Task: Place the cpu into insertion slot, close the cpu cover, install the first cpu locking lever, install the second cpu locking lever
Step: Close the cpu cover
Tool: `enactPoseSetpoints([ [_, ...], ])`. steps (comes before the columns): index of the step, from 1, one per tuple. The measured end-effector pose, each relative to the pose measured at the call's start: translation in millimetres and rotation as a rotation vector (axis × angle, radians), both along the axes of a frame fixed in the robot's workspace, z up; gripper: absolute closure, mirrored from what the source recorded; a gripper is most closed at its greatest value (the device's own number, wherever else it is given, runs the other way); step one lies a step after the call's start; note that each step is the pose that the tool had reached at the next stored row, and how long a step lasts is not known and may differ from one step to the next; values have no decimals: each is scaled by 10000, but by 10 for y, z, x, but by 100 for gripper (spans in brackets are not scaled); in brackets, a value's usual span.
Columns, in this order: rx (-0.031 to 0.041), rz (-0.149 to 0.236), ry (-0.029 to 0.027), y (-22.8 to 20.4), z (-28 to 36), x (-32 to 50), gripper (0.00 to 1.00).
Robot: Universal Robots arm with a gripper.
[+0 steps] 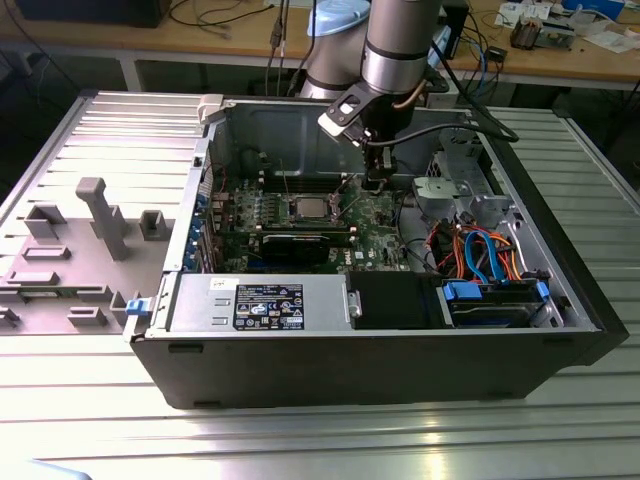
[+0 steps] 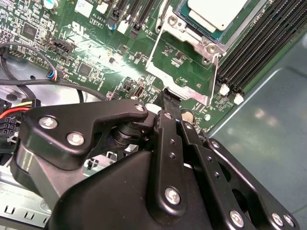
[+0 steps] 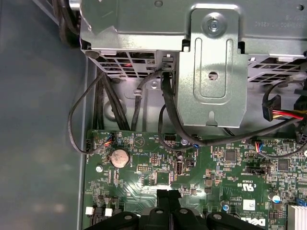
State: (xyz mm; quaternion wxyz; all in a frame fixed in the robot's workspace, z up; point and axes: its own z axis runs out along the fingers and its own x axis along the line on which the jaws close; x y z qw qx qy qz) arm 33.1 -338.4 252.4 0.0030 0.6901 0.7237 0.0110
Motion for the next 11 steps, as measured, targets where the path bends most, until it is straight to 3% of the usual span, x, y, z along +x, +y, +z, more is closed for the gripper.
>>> enactPoseSetpoints([
  [11, 0, 0, -1, 0, 0, -43, 89],
])
